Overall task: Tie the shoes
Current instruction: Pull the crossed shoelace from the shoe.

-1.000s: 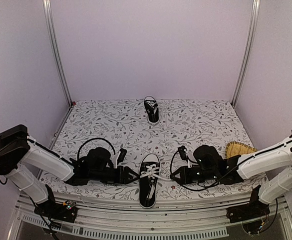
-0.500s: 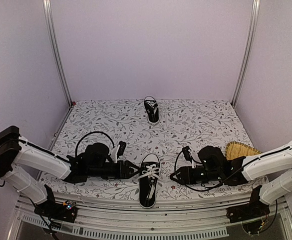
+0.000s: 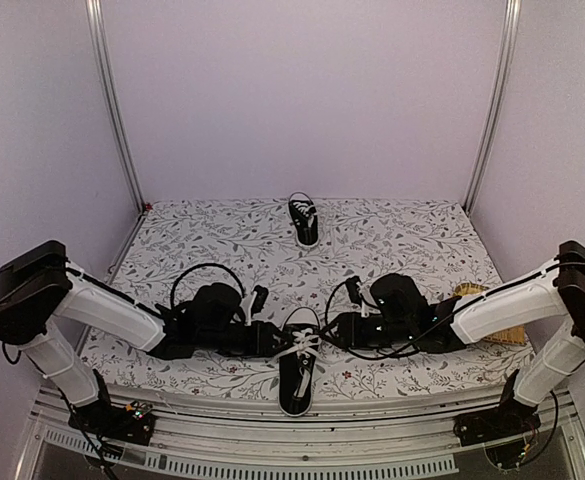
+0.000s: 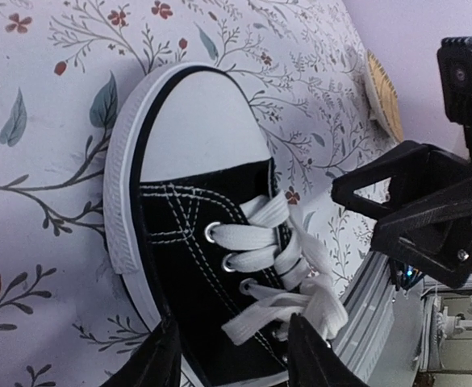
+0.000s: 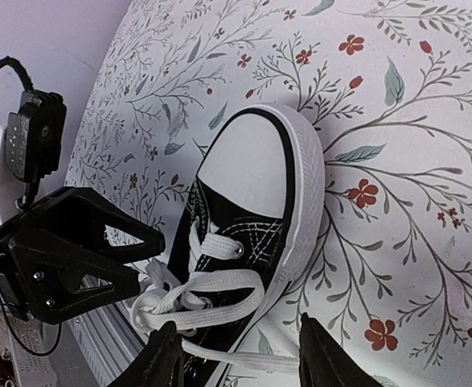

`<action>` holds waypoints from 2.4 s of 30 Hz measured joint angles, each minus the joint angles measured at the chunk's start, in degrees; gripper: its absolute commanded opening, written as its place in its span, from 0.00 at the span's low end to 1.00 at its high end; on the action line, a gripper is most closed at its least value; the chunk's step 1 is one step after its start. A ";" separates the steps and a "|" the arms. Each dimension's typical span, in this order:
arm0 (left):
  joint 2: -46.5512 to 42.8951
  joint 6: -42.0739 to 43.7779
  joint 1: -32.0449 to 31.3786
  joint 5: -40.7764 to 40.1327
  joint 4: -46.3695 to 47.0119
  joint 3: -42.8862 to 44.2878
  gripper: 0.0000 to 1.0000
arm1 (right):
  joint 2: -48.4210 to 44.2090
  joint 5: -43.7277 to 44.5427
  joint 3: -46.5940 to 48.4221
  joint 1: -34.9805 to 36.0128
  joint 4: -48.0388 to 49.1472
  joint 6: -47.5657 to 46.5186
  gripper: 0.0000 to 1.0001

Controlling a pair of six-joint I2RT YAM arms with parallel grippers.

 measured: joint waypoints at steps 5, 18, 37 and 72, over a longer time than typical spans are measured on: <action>2.12 -0.81 0.02 1.66 0.90 0.13 0.44 | 5.70 -1.38 2.19 -0.04 1.55 1.53 0.47; 4.48 -1.77 0.55 2.64 3.41 0.44 0.19 | 10.62 -4.46 3.15 -0.55 5.40 2.95 0.26; 1.33 -1.84 0.22 1.97 5.86 -2.12 0.00 | 5.33 -1.25 3.02 -1.01 2.73 1.38 0.02; -7.76 -10.23 -0.28 -6.08 5.62 -14.03 0.00 | -2.62 6.19 -2.23 -1.16 -8.24 0.85 0.02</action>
